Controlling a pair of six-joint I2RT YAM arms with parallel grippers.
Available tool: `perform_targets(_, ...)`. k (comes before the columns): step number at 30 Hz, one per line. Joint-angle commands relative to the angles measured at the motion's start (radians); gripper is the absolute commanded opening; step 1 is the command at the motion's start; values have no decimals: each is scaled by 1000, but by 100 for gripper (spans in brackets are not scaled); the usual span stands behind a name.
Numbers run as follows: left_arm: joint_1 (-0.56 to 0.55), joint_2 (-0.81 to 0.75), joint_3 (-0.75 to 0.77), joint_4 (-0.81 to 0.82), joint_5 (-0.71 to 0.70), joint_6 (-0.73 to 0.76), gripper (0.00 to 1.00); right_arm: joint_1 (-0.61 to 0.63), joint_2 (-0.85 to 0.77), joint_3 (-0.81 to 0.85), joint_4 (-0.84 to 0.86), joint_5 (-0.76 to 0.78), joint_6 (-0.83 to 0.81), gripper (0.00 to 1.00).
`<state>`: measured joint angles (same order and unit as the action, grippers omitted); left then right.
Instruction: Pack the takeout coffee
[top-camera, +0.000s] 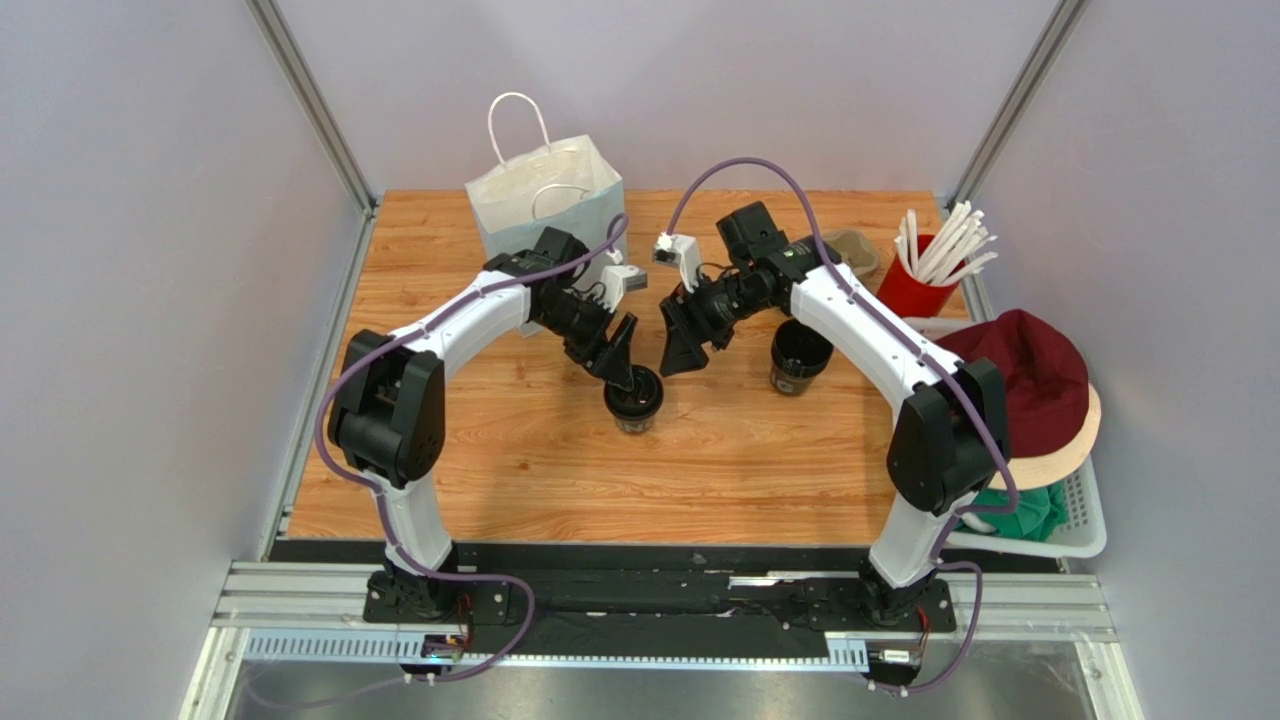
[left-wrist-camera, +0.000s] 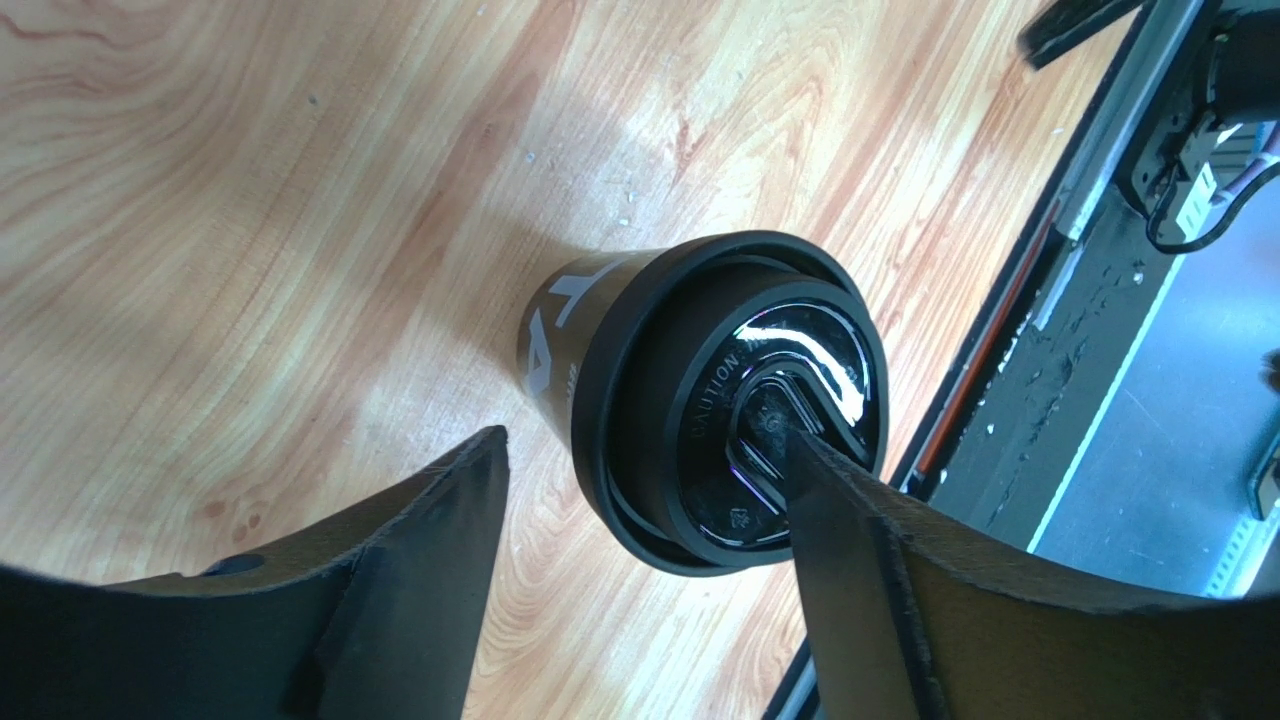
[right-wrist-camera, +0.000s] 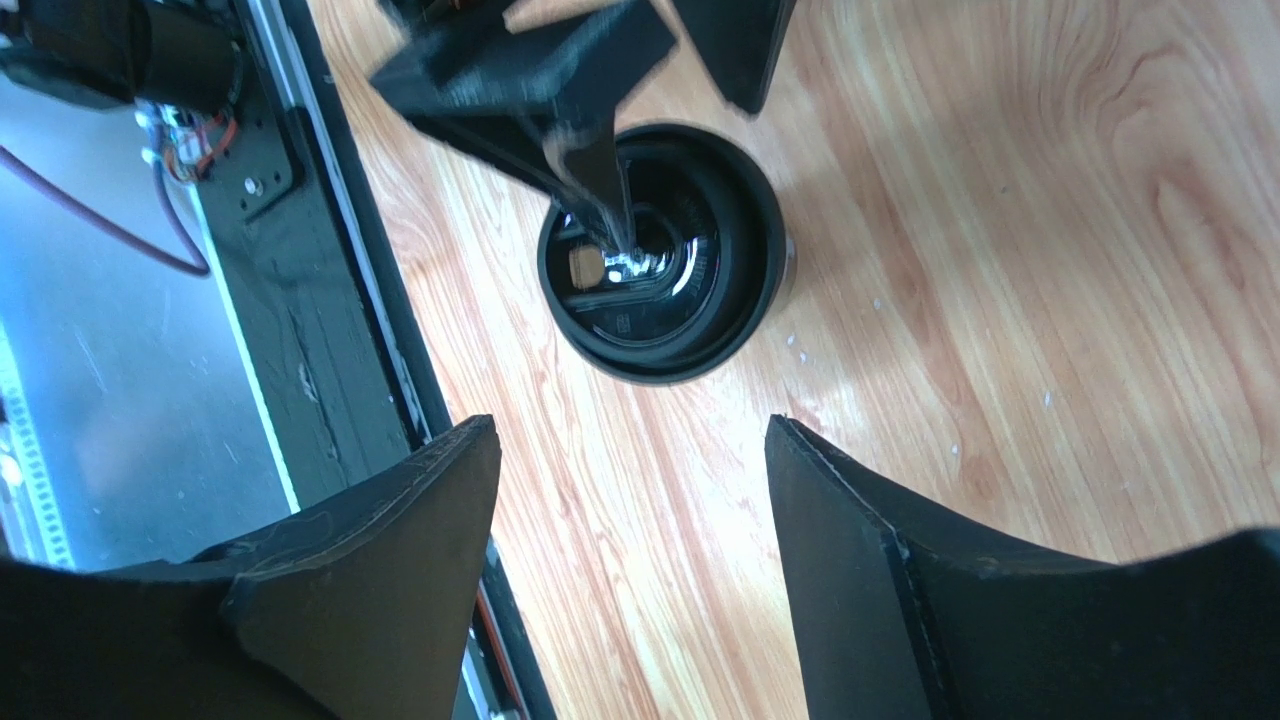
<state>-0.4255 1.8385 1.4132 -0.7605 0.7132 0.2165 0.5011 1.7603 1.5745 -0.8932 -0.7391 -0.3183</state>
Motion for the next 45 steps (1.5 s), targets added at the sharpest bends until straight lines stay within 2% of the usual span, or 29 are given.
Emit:
perform_targets(1, 1, -28, 70, -37, 37, 35, 77, 19, -79, -40, 34, 26, -71, 70)
perform_targets(5, 5, -67, 87, -53, 92, 37, 80, 36, -130, -86, 71, 58, -96, 72)
perform_targets(10, 53, -143, 73, -62, 135, 23, 81, 114, -171, -169, 131, 130, -146, 73)
perform_targets(18, 177, -183, -69, -4, 91, 1, 80, 277, -171, -206, 232, 311, -166, 71)
perform_targets(23, 183, -157, -181, 75, 74, -9, 79, 320, -130, -197, 264, 362, -160, 65)
perform_targets(30, 183, -97, -168, 84, 91, -26, 78, 332, -90, -211, 313, 397, -174, 55)
perform_targets(45, 183, -101, -180, 105, 69, -42, 78, 364, -62, -240, 336, 420, -206, 38)
